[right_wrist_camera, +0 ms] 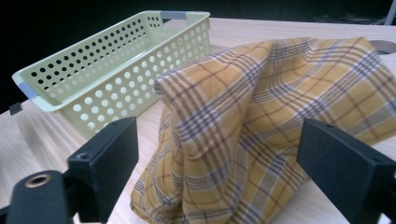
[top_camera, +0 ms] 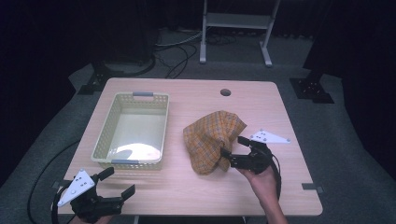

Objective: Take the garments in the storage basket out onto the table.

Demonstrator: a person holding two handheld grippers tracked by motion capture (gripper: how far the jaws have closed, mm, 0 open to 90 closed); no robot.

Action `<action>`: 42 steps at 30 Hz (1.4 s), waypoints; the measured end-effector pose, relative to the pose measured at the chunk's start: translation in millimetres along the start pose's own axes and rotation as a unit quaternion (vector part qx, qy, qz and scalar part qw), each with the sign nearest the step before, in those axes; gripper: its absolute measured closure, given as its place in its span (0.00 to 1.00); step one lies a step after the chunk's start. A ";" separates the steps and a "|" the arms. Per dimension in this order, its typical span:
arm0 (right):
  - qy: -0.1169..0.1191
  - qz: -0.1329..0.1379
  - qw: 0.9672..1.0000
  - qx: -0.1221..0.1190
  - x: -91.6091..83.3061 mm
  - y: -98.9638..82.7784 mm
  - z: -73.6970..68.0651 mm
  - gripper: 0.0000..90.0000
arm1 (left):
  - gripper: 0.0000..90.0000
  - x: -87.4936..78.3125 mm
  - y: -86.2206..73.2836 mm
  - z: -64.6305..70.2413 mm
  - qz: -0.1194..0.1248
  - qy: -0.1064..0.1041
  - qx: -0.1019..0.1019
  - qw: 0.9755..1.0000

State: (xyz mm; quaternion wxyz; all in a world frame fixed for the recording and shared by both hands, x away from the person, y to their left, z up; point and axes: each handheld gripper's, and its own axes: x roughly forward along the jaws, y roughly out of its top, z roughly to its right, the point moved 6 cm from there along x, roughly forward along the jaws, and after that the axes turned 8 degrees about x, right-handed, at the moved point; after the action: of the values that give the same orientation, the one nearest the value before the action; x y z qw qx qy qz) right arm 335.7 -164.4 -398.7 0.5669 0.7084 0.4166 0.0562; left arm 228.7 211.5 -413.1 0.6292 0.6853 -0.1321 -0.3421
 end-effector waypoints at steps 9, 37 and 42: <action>-0.009 0.007 1.000 0.005 -17.8 -3.6 6.5 0.13 | 0.03 -1.5 1.3 -0.7 0.005 -0.001 -0.003 1.000; -0.038 0.008 0.999 0.012 -52.1 -21.3 25.0 0.13 | 0.03 -1.0 2.4 1.0 0.006 -0.003 0.002 1.000; -0.044 0.004 0.999 0.009 -55.4 -25.0 28.2 0.13 | 0.03 -0.6 2.0 1.0 0.005 -0.002 0.001 1.000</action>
State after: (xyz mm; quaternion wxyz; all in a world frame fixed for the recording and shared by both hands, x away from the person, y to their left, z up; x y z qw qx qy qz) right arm 302.3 -221.7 -408.1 0.5779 0.7172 0.3888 0.0230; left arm 228.1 210.8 -411.0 0.6299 0.6846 -0.1376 -0.3401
